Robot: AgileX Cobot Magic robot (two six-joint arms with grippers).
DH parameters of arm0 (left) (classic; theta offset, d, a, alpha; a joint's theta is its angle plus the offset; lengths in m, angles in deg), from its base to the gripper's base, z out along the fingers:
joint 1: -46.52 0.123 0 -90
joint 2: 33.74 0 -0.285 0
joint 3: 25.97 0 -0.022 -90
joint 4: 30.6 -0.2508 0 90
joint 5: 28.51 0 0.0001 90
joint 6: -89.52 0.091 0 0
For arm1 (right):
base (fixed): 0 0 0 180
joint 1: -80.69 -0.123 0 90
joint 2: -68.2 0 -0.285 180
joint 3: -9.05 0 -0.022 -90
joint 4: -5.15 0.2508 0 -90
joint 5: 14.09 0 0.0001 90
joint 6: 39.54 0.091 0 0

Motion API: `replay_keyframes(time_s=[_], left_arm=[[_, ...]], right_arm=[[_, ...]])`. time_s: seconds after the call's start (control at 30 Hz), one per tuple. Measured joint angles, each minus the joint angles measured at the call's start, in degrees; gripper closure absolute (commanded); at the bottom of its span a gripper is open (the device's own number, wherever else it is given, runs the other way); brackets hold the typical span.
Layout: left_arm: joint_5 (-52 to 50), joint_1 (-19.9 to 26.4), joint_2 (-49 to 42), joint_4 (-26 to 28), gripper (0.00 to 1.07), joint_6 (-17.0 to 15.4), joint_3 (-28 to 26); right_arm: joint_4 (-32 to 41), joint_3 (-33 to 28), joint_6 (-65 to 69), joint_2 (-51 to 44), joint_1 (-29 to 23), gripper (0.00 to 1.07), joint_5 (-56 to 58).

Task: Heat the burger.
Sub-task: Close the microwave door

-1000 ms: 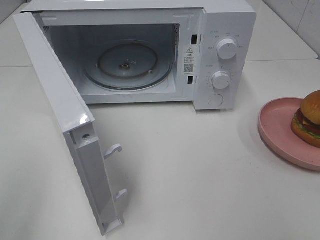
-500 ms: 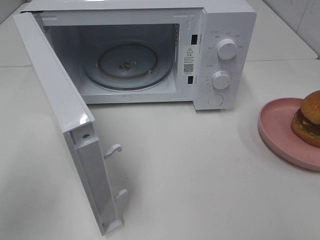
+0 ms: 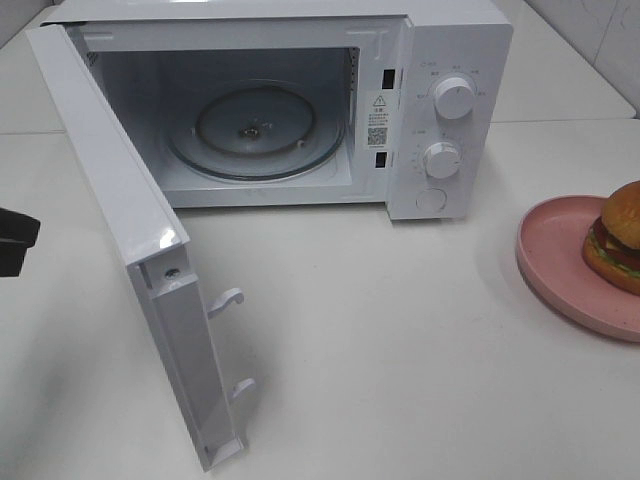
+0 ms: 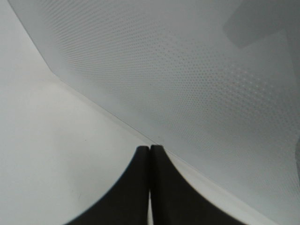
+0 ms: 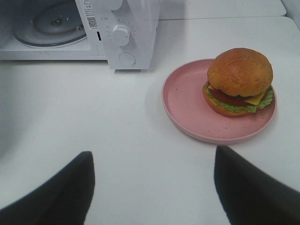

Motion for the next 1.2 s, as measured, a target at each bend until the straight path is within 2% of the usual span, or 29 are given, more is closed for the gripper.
replay_keyframes(time_s=[0.03, 0.1, 0.17, 0.33, 0.77, 0.87, 0.93, 1.2], left_arm=[[0.0, 0.0, 0.0, 0.0, 1.06, 0.0, 0.0], [-0.9, -0.5, 3.8, 1.5, 1.06, 2.1, -2.2], [-1.4, -0.7, 5.6, 1.8, 1.06, 2.3, -3.3], [-1.7, -1.4, 8.5, 2.4, 1.06, 2.5, -5.3], [-10.1, -9.9, 17.7, 2.8, 1.06, 2.7, -10.8], [-10.5, -10.4, 18.4, 2.8, 1.06, 2.7, -11.2], [-11.7, -12.0, 21.8, 2.8, 1.06, 2.7, -14.1], [-13.1, -14.4, 28.9, 2.9, 1.06, 2.7, -20.1]], right_arm=[[0.0, 0.0, 0.0, 0.0, 0.0, 0.41, 0.0], [0.0, 0.0, 0.0, 0.0, 0.0, 0.41, 0.0], [0.0, 0.0, 0.0, 0.0, 0.0, 0.41, -0.1], [0.0, 0.0, 0.0, 0.0, 0.0, 0.41, 0.0], [0.0, 0.0, 0.0, 0.0, 0.0, 0.41, -0.1], [0.0, 0.0, 0.0, 0.0, 0.0, 0.41, -0.1], [0.0, 0.0, 0.0, 0.0, 0.0, 0.41, -0.1], [0.0, 0.0, 0.0, 0.0, 0.0, 0.41, -0.1]])
